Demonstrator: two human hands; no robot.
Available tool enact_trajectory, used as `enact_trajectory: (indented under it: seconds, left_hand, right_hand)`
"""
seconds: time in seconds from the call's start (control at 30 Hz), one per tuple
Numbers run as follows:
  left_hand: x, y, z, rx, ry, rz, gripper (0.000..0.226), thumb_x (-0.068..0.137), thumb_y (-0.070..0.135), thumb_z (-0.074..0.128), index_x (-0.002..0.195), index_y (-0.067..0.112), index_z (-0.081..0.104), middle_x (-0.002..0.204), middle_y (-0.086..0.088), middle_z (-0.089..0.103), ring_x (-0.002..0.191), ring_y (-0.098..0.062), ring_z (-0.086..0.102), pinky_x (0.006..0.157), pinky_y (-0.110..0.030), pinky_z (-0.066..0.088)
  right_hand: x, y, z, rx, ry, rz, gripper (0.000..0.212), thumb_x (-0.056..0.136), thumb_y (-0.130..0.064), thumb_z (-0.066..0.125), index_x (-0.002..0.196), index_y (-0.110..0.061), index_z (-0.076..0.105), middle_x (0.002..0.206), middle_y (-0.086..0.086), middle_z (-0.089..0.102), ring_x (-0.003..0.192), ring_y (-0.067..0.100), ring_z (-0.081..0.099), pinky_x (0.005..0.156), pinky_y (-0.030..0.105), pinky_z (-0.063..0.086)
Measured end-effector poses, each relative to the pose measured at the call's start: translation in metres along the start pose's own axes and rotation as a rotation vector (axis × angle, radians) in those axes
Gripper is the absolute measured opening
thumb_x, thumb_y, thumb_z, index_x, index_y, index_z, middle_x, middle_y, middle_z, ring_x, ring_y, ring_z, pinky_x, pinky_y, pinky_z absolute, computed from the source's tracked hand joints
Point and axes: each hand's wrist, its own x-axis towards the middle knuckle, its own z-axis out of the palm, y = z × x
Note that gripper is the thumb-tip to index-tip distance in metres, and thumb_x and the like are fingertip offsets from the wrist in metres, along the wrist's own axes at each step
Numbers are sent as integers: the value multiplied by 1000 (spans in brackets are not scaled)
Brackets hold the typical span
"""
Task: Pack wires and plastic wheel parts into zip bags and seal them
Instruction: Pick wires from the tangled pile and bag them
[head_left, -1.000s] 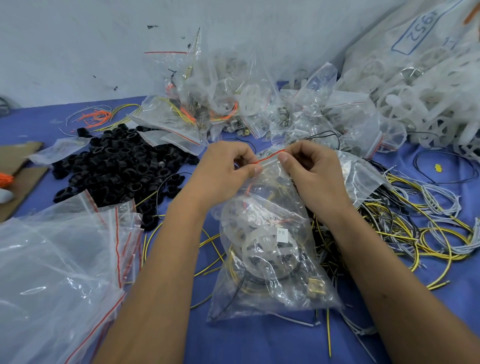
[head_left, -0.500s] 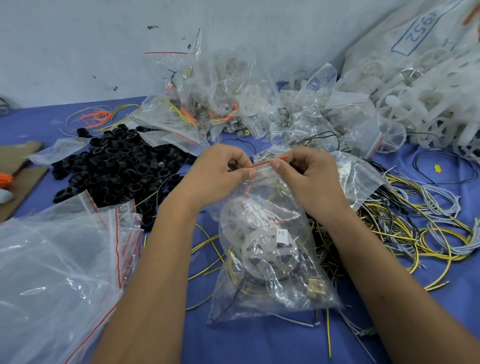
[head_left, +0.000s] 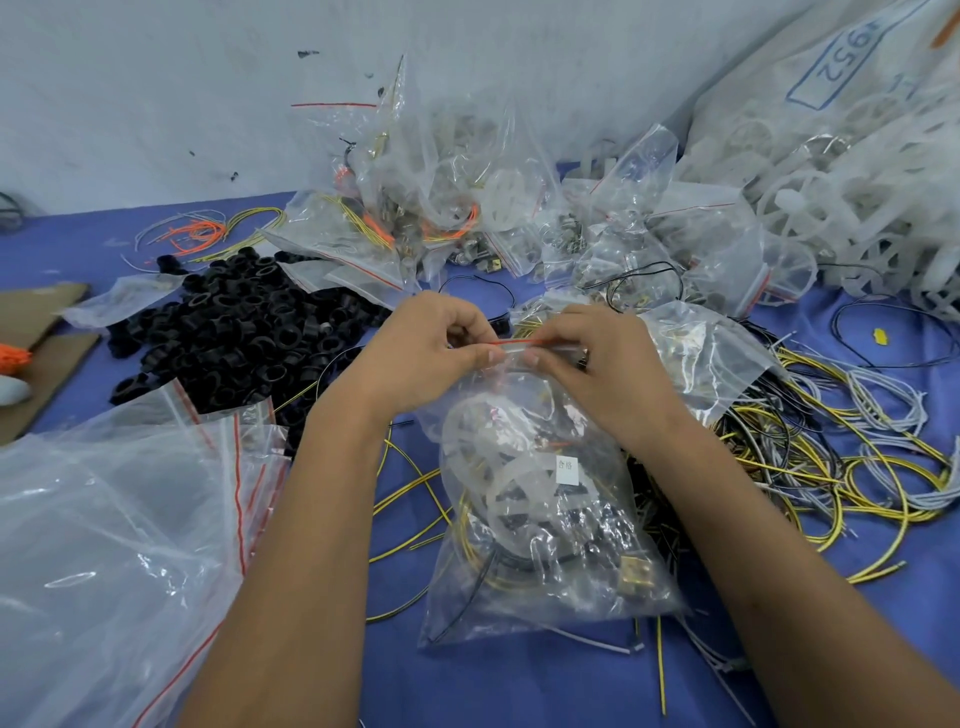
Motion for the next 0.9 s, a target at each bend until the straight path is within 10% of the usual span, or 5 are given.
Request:
enact_trajectory:
  seconds: [0.5, 0.7, 0.9]
  left_hand:
    - [-6, -14, -9, -133, 2, -13, 12, 80, 9, 86, 76, 18, 80, 72, 3, 75, 67, -3, 64, 71, -21, 51]
    - [-6, -12, -3, -169, 3, 16, 10, 81, 10, 86, 81, 18, 79, 82, -6, 76, 83, -23, 73, 89, -48, 58]
    - [-3, -1, 7, -160, 16, 69, 22, 75, 28, 87, 74, 11, 74, 71, -5, 69, 69, -12, 61, 71, -40, 53]
  right_hand:
    - [-2, -5, 3, -2, 20, -67, 5, 85, -21, 81, 85, -17, 78, 82, -7, 70, 83, 19, 58, 83, 38, 46]
    - [-2, -5, 3, 8, 22, -73, 5, 84, -13, 81, 80, -14, 77, 77, -7, 67, 79, 21, 56, 79, 41, 46]
    - [-2, -4, 4, -18, 15, -85, 3, 87, -20, 79, 86, -17, 78, 82, -8, 70, 82, 21, 58, 84, 41, 45]
